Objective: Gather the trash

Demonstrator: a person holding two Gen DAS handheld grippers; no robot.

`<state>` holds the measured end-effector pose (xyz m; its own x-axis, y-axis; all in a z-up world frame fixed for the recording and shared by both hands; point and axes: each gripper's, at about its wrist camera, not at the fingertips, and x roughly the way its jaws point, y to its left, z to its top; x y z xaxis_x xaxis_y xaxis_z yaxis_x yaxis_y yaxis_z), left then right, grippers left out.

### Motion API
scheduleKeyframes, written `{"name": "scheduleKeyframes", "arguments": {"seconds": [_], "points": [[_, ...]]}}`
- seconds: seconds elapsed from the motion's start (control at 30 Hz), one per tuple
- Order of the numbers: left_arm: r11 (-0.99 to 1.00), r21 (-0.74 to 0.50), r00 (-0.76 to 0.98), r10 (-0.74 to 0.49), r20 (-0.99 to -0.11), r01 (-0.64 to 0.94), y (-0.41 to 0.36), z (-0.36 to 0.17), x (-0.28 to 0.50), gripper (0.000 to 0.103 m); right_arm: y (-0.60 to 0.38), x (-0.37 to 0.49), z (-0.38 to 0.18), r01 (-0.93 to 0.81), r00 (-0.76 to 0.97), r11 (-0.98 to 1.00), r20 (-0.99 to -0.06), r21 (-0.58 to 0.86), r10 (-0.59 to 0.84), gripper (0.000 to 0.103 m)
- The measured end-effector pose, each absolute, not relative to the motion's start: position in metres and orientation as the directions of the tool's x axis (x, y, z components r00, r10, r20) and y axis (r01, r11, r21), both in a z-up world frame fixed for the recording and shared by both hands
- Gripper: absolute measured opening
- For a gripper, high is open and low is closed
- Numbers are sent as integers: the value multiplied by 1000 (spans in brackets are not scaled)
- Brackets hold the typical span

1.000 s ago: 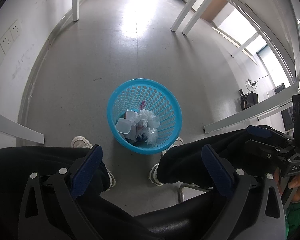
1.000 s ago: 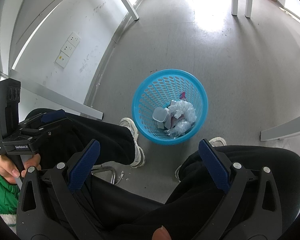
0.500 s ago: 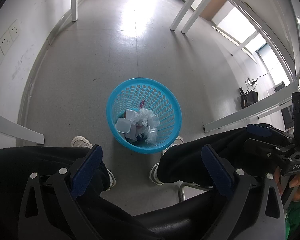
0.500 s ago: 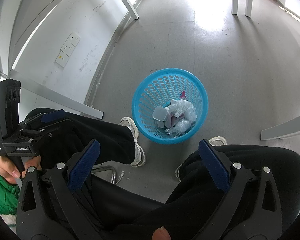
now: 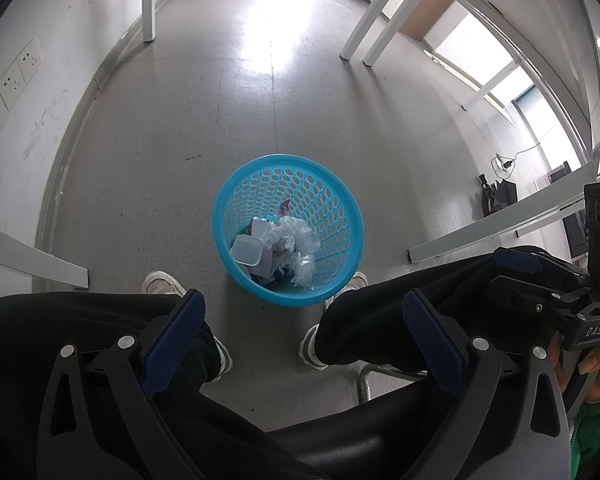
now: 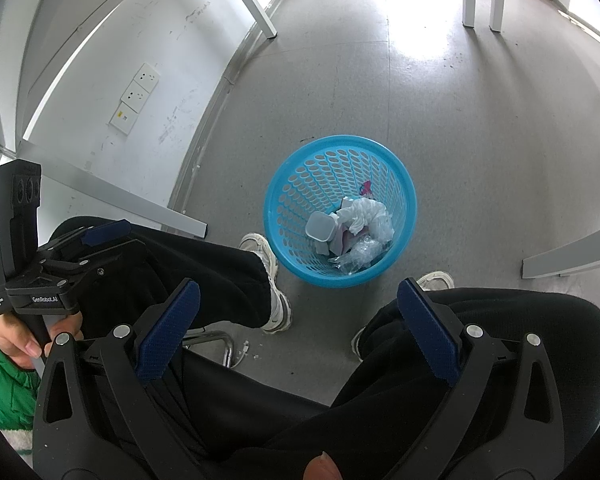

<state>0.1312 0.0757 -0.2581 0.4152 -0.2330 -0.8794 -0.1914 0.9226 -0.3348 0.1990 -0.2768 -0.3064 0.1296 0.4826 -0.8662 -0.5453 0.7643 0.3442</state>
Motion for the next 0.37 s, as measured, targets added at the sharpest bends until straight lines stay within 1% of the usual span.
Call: {"name": "scheduleKeyframes", "arguments": {"seconds": [0.37], "points": [[924,-329,393,-233,-890,-197,76,-264,131,97,-277,198,-308,-544,128,765,-867,345,482,94]]}}
